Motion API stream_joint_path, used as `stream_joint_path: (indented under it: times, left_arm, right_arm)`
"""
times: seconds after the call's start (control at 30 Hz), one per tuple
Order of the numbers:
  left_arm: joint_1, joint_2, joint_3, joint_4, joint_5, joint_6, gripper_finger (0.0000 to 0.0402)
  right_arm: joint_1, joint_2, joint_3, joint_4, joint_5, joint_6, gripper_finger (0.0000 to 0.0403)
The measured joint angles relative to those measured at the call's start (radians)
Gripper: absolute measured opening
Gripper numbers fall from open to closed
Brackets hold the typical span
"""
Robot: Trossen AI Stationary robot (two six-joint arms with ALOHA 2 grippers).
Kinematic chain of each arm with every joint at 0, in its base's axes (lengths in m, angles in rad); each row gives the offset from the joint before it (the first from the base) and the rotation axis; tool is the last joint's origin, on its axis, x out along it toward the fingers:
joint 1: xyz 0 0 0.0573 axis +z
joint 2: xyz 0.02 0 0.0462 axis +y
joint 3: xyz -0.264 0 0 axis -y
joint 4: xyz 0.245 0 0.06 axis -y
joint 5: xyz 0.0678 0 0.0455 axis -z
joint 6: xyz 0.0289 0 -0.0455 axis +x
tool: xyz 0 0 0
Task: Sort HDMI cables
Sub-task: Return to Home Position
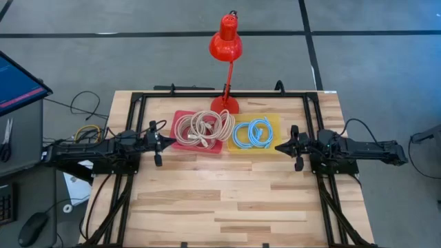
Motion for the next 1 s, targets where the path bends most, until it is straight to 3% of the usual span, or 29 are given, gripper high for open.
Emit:
stream_joint_path:
  times: [0.43, 1.0]
  left_arm:
    - [0.0, 0.116, 0.0, 0.005, -0.004, 0.0, 0.001]
    - [0.0, 0.127, -0.001, 0.009, -0.003, 0.0, 0.001]
  right_arm:
    - [0.0, 0.013, 0.0, 0.0, 0.0, 0.003, 0.0]
    - [0.0, 0.013, 0.0, -0.001, 0.001, 0.003, 0.0]
